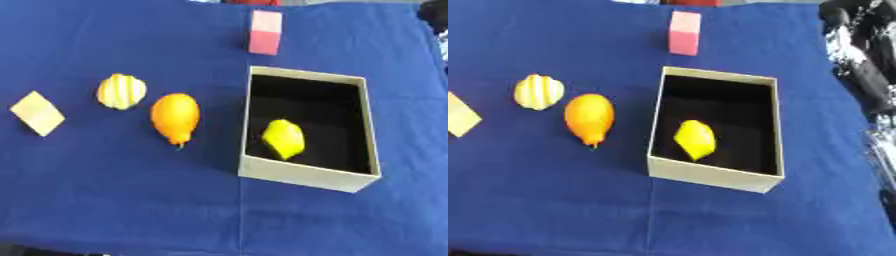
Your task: Pick up objects on the table and place them in the box.
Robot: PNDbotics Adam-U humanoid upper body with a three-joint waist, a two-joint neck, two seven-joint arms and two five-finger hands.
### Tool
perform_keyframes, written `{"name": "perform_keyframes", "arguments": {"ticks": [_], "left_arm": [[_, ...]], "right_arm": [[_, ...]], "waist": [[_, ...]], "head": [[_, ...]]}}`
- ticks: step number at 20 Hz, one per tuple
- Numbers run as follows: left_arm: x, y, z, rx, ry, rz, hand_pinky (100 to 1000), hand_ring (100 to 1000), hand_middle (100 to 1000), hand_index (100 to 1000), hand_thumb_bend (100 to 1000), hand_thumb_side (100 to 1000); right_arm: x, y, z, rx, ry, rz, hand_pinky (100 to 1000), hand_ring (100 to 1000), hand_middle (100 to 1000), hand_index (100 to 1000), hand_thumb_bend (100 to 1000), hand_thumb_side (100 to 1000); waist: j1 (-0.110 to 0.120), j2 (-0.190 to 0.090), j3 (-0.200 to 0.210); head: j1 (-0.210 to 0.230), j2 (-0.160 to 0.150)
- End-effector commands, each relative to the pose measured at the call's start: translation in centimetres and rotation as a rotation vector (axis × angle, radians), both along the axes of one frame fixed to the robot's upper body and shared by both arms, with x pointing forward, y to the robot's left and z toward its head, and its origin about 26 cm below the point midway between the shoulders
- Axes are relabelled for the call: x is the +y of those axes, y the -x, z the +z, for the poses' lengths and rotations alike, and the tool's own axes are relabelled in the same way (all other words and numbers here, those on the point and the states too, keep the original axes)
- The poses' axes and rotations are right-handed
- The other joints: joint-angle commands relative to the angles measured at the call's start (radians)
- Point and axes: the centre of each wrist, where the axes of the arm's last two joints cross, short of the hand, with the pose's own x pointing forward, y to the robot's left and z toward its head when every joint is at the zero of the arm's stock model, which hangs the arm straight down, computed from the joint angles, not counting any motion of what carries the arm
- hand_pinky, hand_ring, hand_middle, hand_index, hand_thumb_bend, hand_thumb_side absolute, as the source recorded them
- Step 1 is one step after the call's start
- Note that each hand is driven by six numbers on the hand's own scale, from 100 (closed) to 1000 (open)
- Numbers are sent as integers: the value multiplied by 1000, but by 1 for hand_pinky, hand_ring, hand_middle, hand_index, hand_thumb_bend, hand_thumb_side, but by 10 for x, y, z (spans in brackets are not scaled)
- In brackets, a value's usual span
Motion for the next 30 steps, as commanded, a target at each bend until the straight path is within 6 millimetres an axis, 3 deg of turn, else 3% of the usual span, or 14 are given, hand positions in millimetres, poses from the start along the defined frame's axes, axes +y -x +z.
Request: {"name": "perform_keyframes", "arguments": {"ticks": [1, 5, 11, 17, 25, 30], "left_arm": [[3, 3, 12, 51, -172, 16, 858, 842, 832, 904, 464, 298], [13, -1, 15, 127, -362, 32, 870, 852, 838, 918, 545, 253], [27, -5, 48, 132, -658, 39, 885, 864, 844, 923, 666, 100], [30, -8, 60, 161, -855, 46, 909, 880, 849, 910, 794, 100], [41, -14, 54, 281, -1021, 127, 908, 877, 847, 912, 709, 100], [44, -17, 77, 458, -1017, 151, 886, 846, 805, 906, 688, 100]], "right_arm": [[-4, 3, 10, -25, 37, -6, 936, 811, 719, 868, 100, 537], [-3, 2, 9, -21, 39, -1, 936, 811, 719, 868, 100, 537], [-2, 2, 9, -22, 33, 5, 936, 811, 719, 868, 100, 536], [-1, 2, 9, -23, 30, 8, 936, 811, 718, 868, 100, 529], [-1, 2, 8, -18, 26, 7, 936, 811, 718, 868, 100, 537], [-1, 2, 7, -13, 25, 7, 936, 811, 717, 868, 100, 537]], "waist": [[4, -12, 2], [2, -10, 2], [-11, -11, 3], [-14, -11, 2], [-11, -14, 1], [-9, -17, 4]], "head": [[-2, -1], [0, -3], [-1, -5], [2, -5], [6, -2], [7, 3]]}}
